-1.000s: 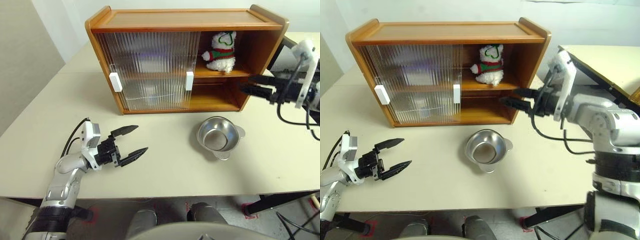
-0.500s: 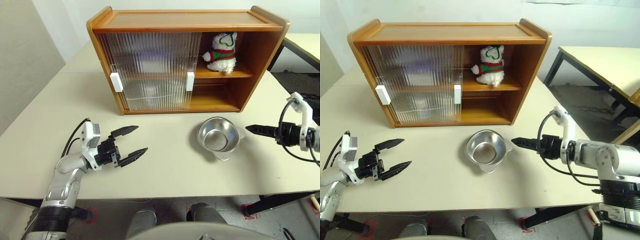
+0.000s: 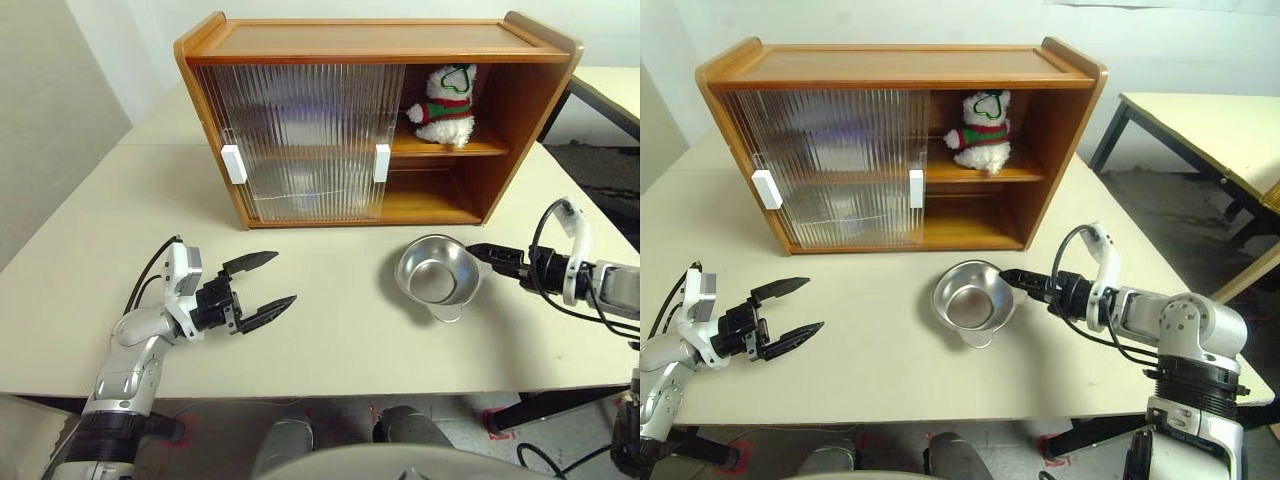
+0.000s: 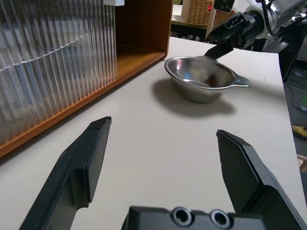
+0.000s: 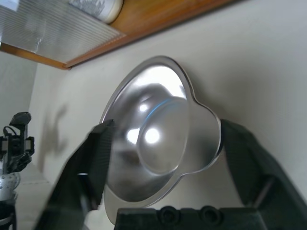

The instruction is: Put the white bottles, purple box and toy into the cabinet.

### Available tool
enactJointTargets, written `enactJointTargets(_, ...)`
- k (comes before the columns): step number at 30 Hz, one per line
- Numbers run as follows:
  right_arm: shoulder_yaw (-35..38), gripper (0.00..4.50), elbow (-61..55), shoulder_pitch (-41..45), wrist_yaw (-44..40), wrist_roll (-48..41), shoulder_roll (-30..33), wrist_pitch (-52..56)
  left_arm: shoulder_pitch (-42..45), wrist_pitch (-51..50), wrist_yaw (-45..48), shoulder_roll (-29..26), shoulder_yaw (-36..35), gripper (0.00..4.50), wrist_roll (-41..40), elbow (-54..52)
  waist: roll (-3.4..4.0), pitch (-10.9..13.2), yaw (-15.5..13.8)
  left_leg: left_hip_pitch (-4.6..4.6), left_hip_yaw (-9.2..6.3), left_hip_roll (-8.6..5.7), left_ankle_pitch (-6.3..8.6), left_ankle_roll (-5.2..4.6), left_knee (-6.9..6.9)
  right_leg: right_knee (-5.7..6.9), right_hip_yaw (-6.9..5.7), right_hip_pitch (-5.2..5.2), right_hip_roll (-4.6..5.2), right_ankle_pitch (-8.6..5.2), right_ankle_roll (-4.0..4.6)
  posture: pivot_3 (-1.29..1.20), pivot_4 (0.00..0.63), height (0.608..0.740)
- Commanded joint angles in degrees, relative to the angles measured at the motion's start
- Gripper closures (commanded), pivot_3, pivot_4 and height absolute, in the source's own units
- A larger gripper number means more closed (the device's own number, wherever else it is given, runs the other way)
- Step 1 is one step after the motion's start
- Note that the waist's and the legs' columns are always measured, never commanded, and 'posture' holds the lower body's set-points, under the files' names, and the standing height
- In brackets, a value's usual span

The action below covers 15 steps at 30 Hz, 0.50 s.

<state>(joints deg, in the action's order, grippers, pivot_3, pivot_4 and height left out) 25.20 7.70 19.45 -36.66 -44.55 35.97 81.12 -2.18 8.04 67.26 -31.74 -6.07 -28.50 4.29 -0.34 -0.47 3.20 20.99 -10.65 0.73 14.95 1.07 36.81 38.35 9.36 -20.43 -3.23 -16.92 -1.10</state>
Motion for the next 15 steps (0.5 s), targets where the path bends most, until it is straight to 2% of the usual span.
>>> enactJointTargets(1, -0.06, 1.38, -1.43, -0.16, -0.31, -1.52, 1.09, 3.17, 0.27, 0.51, 0.3, -0.42, -0.05, 0.0, 0.92, 0.39, 0.0, 0.0, -0.05, 0.01, -0.01, -0.01, 0.0, 0.0, -0.01, 0.0, 0.0, -0.01, 0.0, 0.0, 0.01, -0.1, 0.008, 0.74)
enactJointTargets(9, -1.56, 4.32, -2.87, -1.96, -2.63, -2.62, 3.35, 5.78, 0.27, 0.67, 0.19, -0.45, -0.21, 0.0, 0.81, 0.25, 0.02, -0.06, 0.04, 0.01, 0.01, -0.06, 0.01, 0.0, -0.02, 0.01, -0.01, 0.01, 0.0, -0.12, -0.06, -0.1, 0.008, 0.74)
enactJointTargets(10, -1.46, 4.48, -2.8, -1.87, -2.73, -2.82, 3.37, 5.8, 0.28, 0.64, 0.2, -0.45, -0.19, 0.0, 0.79, 0.22, -0.04, -0.1, 0.03, -0.02, 0.01, -0.06, 0.01, 0.0, -0.02, 0.01, -0.02, 0.04, -0.01, -0.12, -0.05, -0.1, 0.008, 0.74)
enactJointTargets(15, 2.43, 4.49, -0.39, 0.7, -1.78, -4.52, 1.58, 6.75, 0.57, 0.4, 0.19, -0.41, -0.05, 0.0, 0.76, 0.24, -0.09, -0.13, 0.04, -0.05, 0.0, -0.08, 0.01, -0.01, 0.02, 0.0, 0.01, 0.07, 0.03, -0.12, -0.04, -0.11, 0.009, 0.74)
